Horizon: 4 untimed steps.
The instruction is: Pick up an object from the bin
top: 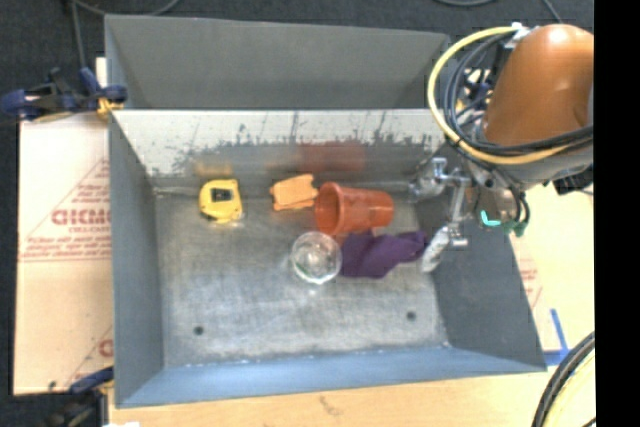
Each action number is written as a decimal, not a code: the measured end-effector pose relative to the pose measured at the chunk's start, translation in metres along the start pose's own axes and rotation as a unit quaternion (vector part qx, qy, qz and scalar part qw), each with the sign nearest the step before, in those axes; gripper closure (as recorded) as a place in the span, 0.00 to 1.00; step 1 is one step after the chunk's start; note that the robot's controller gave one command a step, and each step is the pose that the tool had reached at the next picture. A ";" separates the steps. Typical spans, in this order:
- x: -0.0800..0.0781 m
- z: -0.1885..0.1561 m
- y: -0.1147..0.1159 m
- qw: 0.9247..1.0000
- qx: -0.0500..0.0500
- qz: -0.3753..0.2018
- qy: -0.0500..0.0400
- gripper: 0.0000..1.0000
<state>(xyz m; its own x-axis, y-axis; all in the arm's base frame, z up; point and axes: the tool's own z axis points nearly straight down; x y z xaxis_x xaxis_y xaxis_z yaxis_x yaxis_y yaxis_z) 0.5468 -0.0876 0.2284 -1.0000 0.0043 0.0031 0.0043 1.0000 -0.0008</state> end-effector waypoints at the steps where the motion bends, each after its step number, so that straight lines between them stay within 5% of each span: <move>1: -0.001 -0.004 0.000 1.000 0.001 -0.001 -0.004 0.00; 2: 0.002 0.045 0.000 1.000 0.000 0.024 -0.007 0.00; 3: 0.020 0.151 0.020 0.995 -0.001 0.095 0.003 1.00; 4: 0.020 0.151 0.020 0.995 -0.001 0.095 0.003 1.00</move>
Offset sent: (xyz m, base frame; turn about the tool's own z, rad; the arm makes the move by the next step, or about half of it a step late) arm -0.0145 -0.0014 -0.1527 0.1598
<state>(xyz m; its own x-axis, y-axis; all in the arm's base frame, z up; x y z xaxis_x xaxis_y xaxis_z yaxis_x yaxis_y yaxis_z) 0.5261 -0.0676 0.0772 -0.9812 0.1929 0.0086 0.1929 0.9812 0.0002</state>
